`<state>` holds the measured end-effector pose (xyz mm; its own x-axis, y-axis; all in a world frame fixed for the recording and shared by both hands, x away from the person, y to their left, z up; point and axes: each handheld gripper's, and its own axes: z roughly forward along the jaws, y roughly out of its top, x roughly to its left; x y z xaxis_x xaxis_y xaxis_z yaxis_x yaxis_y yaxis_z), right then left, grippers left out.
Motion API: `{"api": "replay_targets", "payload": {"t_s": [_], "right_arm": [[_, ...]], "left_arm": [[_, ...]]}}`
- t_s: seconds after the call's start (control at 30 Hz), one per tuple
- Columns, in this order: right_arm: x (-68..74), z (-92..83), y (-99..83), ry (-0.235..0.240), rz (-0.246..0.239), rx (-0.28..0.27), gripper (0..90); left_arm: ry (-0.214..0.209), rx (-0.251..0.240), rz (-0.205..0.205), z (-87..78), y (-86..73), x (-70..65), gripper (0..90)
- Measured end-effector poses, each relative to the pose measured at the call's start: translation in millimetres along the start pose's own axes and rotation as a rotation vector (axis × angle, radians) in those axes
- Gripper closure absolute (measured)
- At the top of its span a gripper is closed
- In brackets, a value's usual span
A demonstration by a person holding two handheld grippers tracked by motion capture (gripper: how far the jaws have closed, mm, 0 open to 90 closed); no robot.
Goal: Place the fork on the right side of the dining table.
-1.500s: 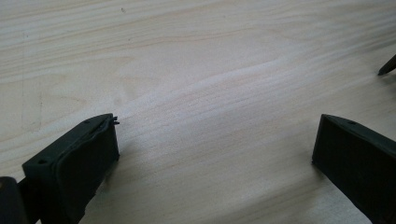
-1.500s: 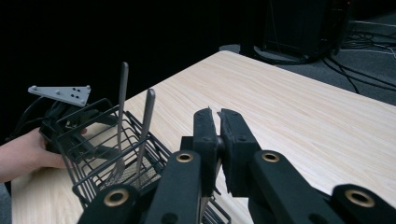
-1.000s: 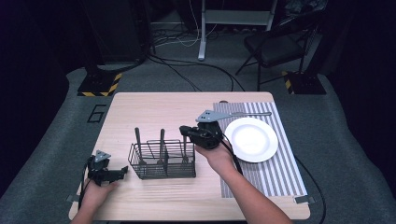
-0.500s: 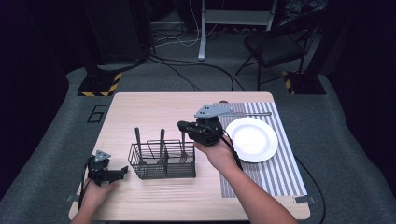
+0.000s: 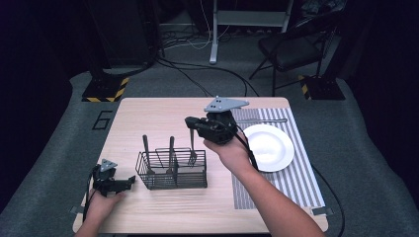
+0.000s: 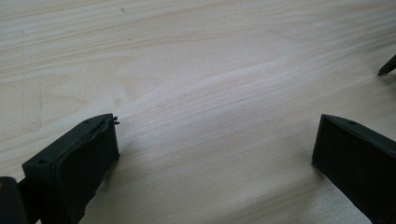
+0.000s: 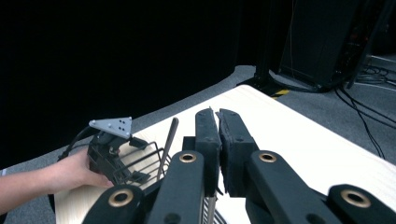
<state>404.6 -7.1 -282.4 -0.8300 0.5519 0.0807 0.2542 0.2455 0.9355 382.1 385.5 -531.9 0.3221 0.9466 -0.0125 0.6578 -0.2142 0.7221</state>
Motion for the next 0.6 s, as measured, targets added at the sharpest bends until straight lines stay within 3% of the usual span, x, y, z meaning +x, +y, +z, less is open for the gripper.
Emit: {"api": "replay_targets", "payload": {"t_s": [0.6], "right_arm": [[-2.4,-17.7,33.3,-0.014,-0.014,-0.030,87.2]], "left_arm": [[0.000,0.000,0.000,0.0,0.0,0.0,0.0]]}}
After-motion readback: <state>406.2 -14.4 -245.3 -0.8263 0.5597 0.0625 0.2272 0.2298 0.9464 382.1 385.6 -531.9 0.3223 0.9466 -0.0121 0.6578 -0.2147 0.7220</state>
